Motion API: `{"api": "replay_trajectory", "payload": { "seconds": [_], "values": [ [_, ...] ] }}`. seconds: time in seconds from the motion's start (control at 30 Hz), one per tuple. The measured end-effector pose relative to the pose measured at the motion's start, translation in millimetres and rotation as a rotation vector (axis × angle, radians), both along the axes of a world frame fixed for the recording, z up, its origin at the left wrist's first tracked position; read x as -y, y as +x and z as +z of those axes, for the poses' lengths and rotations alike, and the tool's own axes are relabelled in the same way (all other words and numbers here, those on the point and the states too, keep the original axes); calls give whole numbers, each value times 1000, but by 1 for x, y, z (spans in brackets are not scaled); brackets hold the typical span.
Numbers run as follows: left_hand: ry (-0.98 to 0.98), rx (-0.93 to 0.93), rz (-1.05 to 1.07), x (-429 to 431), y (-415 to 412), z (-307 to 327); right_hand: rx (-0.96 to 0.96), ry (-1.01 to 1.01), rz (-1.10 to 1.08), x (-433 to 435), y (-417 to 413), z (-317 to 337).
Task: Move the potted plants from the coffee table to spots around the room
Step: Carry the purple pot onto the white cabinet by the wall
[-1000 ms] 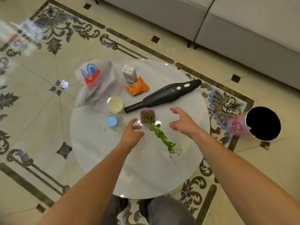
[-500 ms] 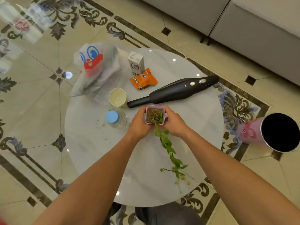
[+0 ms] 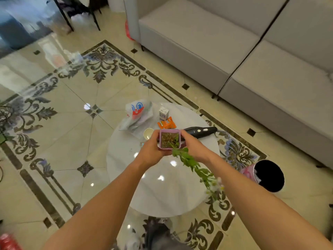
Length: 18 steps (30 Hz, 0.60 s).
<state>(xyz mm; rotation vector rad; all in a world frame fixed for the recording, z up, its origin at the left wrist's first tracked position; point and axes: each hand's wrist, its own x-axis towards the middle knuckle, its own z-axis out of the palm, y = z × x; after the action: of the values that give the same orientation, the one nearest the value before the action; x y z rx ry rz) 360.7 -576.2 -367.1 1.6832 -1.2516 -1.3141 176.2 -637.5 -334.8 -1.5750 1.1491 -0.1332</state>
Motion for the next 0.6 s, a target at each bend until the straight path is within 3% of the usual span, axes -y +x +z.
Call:
{"api": "replay_trajectory", "payload": {
  "seconds": [0.23, 0.47, 0.6],
  "values": [
    [-115, -54, 30, -55, 50, 110, 47, -123, 30, -47, 46, 100],
    [-141, -6, 110, -135, 93, 185, -75, -185, 138, -106, 96, 161],
    [-209, 17, 238, -168, 109, 215, 27, -183, 218, -132, 126, 198]
  ]
}}
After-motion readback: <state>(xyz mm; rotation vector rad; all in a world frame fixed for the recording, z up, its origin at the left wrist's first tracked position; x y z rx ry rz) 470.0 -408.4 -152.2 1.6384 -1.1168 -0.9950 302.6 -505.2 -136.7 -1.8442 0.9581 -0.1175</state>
